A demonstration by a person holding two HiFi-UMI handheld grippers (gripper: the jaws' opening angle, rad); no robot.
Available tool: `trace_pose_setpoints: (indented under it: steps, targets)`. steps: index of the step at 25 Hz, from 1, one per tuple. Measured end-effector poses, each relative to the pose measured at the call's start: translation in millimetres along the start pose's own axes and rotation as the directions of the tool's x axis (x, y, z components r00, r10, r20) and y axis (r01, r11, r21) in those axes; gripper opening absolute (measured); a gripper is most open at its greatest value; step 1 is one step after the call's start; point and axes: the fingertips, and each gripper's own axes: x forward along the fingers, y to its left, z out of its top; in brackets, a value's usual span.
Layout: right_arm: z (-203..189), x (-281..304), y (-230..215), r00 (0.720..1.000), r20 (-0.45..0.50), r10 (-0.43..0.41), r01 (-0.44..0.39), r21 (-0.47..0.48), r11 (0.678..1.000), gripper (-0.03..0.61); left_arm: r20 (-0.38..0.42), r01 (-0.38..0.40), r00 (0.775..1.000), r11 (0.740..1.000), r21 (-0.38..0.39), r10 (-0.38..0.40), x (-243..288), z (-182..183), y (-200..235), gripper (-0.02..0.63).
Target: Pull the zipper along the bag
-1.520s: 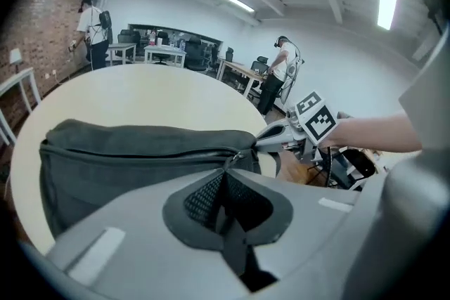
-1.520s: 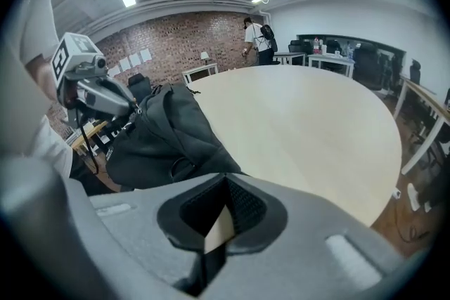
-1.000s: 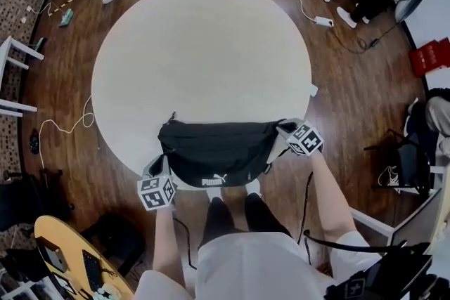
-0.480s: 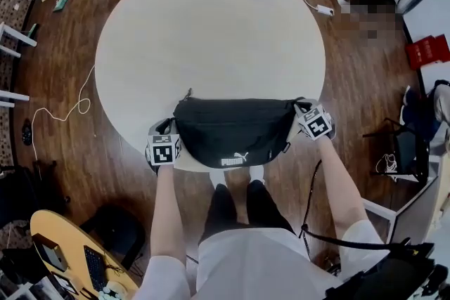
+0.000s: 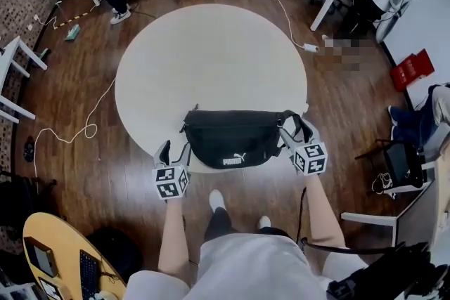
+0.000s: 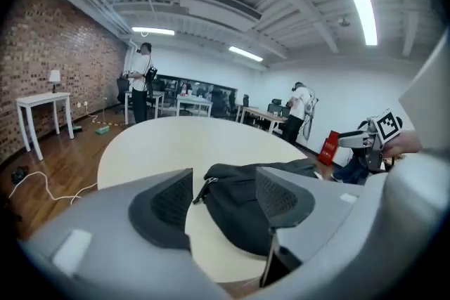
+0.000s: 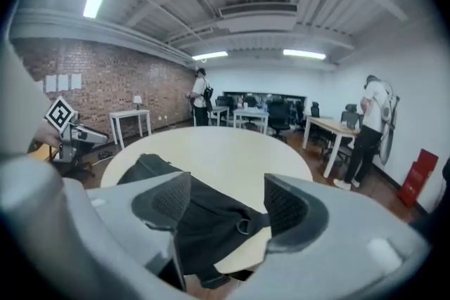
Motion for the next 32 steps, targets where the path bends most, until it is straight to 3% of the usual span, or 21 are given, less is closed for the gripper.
trace_pose_setpoints:
  steps: [4, 10, 14, 18, 21, 24, 32]
  targets:
    - [33.9, -81.6, 80.7, 0.971, 0.24, 0.015, -0.004, -0.047, 0.999, 0.307, 0.138, 0.021, 0.99, 0.996, 0.085, -0.032, -63.3, 18.3, -72.2, 0.304]
    - [14.1, -226.8, 129.0, 0.91, 0.414, 0.013, -0.021, 0.017, 1.0, 0.31, 0.28, 0.007, 0.959, 0.985, 0.173, -0.056, -177.2, -5.2, -196.6, 0.299]
    - [-8.7, -336.2, 131.8, 0.88, 0.475, 0.002, 0.003, -0.01, 1.0, 0.342, 0.36, -0.039, 0.932, 0.979, 0.2, -0.037, -267.0, -31.2, -278.9, 0.296]
    - [-28.0, -415.0, 143.2, 0.881, 0.472, 0.023, -0.002, -0.045, 0.999, 0.347, 0.412, -0.095, 0.911, 0.973, 0.21, 0.0, -335.8, -51.8, -332.5, 0.296]
    - [-32.8, -457.1, 152.7, 0.89, 0.455, 0.018, -0.003, -0.034, 0.999, 0.347, 0.386, -0.118, 0.922, 0.965, 0.233, 0.02, -371.5, -67.3, -352.1, 0.312]
    - [-31.9, -483.1, 165.0, 0.893, 0.449, 0.004, 0.011, -0.031, 0.999, 0.347, 0.401, -0.148, 0.915, 0.963, 0.226, 0.047, -403.2, -71.8, -350.0, 0.316]
    - [-21.8, -487.1, 187.9, 0.887, 0.451, -0.098, 0.108, 0.004, 0.994, 0.347, 0.436, -0.112, 0.9, 0.974, 0.196, 0.016, -435.2, -62.3, -299.6, 0.314]
